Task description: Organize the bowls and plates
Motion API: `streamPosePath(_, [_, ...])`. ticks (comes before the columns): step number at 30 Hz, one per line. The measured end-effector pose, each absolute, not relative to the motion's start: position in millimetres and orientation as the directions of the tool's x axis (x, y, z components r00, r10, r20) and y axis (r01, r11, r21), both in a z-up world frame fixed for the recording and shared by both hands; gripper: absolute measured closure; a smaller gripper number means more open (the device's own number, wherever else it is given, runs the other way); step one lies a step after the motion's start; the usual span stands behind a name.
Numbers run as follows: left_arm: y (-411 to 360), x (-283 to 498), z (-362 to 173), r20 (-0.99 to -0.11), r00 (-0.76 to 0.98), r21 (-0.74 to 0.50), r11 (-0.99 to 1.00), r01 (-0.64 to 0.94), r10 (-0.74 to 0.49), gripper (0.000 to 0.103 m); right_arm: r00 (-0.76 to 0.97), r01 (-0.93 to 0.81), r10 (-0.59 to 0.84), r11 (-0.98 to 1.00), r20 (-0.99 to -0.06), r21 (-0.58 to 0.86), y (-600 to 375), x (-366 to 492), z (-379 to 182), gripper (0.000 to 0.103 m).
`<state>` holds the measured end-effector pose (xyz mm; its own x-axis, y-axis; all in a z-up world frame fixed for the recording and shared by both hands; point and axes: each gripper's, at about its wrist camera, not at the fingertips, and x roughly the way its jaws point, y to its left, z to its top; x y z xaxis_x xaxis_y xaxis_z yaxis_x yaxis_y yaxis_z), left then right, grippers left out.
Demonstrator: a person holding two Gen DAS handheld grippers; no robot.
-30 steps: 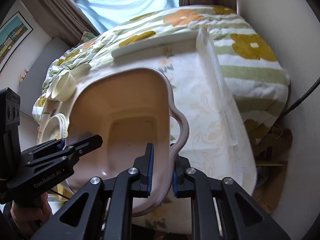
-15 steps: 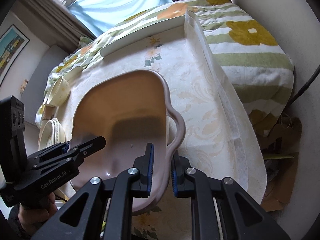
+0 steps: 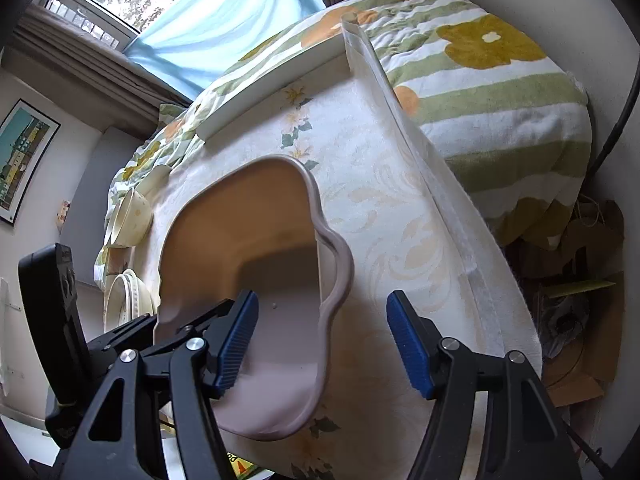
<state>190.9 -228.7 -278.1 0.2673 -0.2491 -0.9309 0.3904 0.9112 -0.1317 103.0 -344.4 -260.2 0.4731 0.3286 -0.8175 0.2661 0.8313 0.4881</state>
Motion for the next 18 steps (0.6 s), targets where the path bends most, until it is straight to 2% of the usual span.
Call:
streamPosePath(1, [-228,191,-280,-0.930,0.267,-0.135,0.911,0.390,-0.252,0.054,0.474,0.268,0.330,0.830,-0.817,0.490,-344,103,-260,0.041])
streamPosePath(2, [-227,191,-279,-0.927,0.276,-0.137,0.913,0.385,-0.256,0.027,0.473,0.269,0.331,0.829,-0.816,0.491,-343,102,-261,0.041])
streamPosePath(3, [-226,190,-277,-0.921,0.291,-0.137,0.914,0.381,-0.259,0.017,0.474,0.269,0.331,0.828,-0.816,0.492,-343,102,-261,0.041])
streamPosePath(11, [-212,179,-254,-0.909,0.318,-0.142,0.917,0.372,-0.270,0.017,0.509,0.264,0.306,0.834,-0.805,0.484,-343,91,-240,0.041])
streamPosePath(18, [-162,145,-159,-0.845,0.467,-0.113,0.940,0.321,-0.261,0.017,0.583,0.153,0.276,0.886,-0.764,0.437,-326,77,-172,0.040])
